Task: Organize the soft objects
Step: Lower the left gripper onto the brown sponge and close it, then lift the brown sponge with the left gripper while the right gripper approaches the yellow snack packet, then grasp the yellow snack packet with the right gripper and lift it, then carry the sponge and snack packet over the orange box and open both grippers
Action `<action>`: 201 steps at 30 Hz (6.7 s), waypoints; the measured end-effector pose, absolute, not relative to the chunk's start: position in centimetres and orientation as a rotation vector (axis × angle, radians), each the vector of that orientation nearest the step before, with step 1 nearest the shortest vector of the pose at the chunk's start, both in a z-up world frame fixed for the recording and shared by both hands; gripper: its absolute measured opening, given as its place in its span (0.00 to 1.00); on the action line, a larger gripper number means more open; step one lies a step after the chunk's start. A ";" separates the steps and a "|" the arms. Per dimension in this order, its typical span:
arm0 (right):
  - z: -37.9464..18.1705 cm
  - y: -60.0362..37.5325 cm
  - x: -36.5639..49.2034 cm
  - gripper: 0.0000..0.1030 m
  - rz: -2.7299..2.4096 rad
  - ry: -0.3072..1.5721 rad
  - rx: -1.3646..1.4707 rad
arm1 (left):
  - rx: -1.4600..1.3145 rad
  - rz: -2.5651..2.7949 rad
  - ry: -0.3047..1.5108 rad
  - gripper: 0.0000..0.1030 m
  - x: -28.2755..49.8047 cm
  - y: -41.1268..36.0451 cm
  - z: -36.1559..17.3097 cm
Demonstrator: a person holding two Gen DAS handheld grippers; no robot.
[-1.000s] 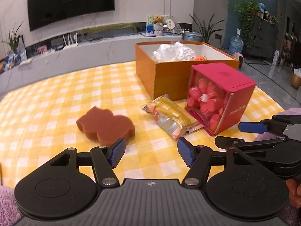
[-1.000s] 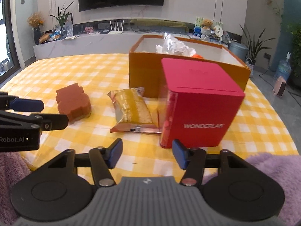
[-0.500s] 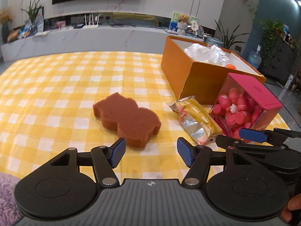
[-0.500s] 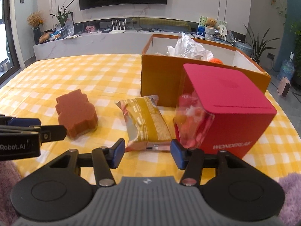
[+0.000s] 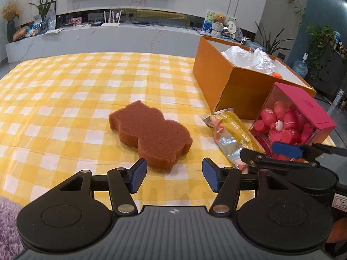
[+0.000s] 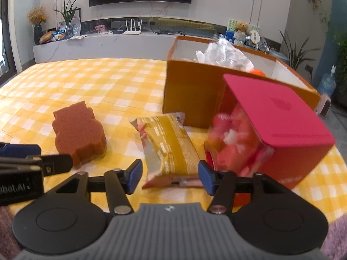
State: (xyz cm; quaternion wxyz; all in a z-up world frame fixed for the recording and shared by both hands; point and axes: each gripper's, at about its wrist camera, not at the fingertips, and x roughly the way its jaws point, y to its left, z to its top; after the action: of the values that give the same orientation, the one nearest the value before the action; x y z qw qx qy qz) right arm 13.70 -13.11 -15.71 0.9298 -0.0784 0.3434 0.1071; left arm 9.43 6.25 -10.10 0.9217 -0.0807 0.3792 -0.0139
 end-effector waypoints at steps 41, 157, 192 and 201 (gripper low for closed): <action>-14.1 -16.4 8.9 0.00 0.341 0.750 -0.102 | -0.023 -0.132 0.991 0.24 6.8 4.5 -8.5; 0.4 -30.5 23.7 0.43 0.212 0.480 -0.103 | -0.165 -0.280 0.703 0.76 24.7 -5.3 2.8; -8.7 -28.3 37.5 0.56 0.149 0.751 -0.376 | -0.204 -0.366 0.725 0.87 33.6 -9.0 -1.3; -7.9 -29.1 35.4 0.60 0.140 0.752 -0.422 | -0.098 -0.368 0.760 0.87 35.3 -12.4 -2.1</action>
State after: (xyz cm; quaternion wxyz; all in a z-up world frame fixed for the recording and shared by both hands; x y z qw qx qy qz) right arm 35.39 -29.07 -7.89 0.9061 -0.2045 0.3640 0.0680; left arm 35.33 -12.36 -2.08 0.9110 -0.0477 0.3688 -0.1784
